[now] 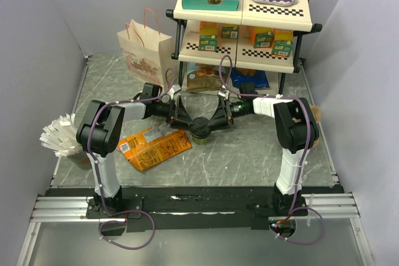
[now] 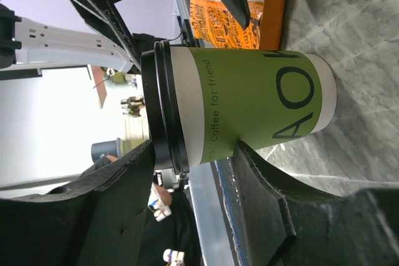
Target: Pack the takeout coffee
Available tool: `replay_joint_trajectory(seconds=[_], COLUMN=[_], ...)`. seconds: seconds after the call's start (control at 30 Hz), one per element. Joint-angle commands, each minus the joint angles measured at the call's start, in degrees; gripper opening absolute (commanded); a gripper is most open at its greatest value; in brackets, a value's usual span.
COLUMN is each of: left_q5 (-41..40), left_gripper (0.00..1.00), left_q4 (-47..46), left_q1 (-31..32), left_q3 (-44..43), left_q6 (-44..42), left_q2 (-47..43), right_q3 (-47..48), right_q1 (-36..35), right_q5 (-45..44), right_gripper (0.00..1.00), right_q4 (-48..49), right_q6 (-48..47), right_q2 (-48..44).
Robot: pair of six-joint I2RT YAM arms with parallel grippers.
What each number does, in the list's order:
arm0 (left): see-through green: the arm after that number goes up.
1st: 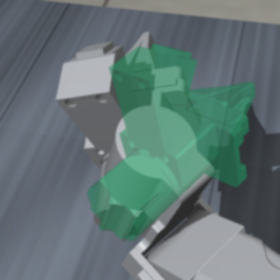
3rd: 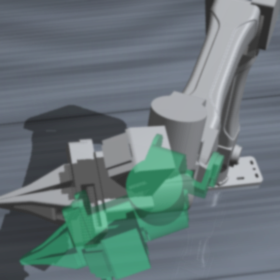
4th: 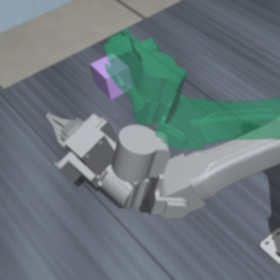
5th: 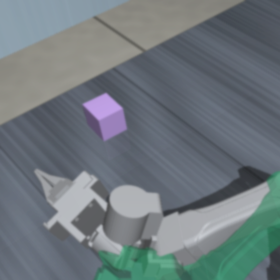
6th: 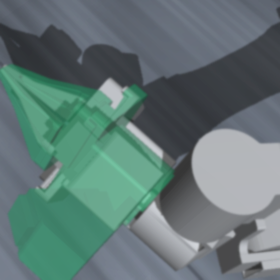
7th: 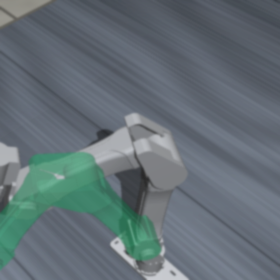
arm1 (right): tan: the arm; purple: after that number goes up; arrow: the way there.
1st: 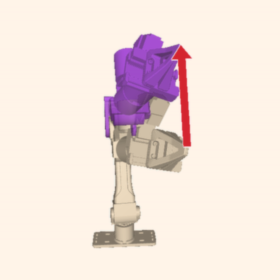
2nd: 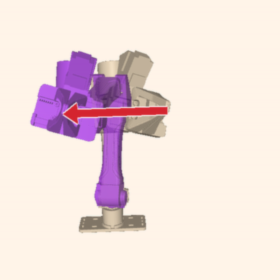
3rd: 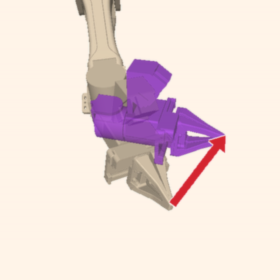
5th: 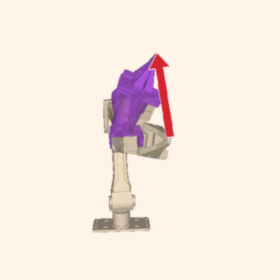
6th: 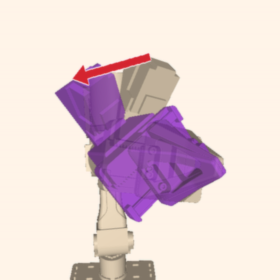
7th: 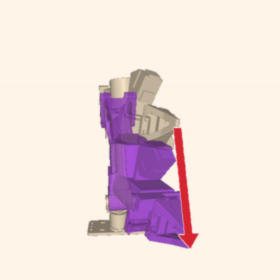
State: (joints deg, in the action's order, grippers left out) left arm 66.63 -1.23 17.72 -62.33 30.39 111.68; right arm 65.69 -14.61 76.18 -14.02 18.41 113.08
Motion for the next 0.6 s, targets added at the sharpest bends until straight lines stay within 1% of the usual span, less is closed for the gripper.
replay_joint_trajectory(seconds=[0.0,0.17,0.37,0.4,0.47,0.57], left_q5=[-1.68,-2.12,-2.56,-2.56,-4.48,-5.63], left_gripper=[0.84,0.83,0.82,0.81,0.8,0.79], left_q4=[0.53,-1.39,-8.77,-9.65,-8.44,-9.14], left_q1=[0.13,0.04,0.04,0.04,0.13,0.13], left_q3=[-0.08,0.62,2.99,3.17,2.65,2.47], left_q6=[-3.85,-2.18,4.14,5.72,5.64,7.13], left_q2=[2.75,4.16,5.74,6.61,7.67,9.26], right_q3=[-0.65,-0.74,-0.92,-0.65,-0.39,0.22], right_q1=[-0.42,-0.42,-0.5,-0.68,-0.95,-1.38], right_q5=[-2.35,-4.81,-6.04,-6.83,-7.89,-10.7], right_gripper=[0.58,0.52,0.49,0.48,0.47,0.46], right_q4=[1.72,1.28,4.18,2.26,1.28,-2.14], right_q6=[-0.66,1.62,6.54,6.2,5.67,4.61], right_q2=[1.79,3.72,5.31,5.57,5.84,6.01])
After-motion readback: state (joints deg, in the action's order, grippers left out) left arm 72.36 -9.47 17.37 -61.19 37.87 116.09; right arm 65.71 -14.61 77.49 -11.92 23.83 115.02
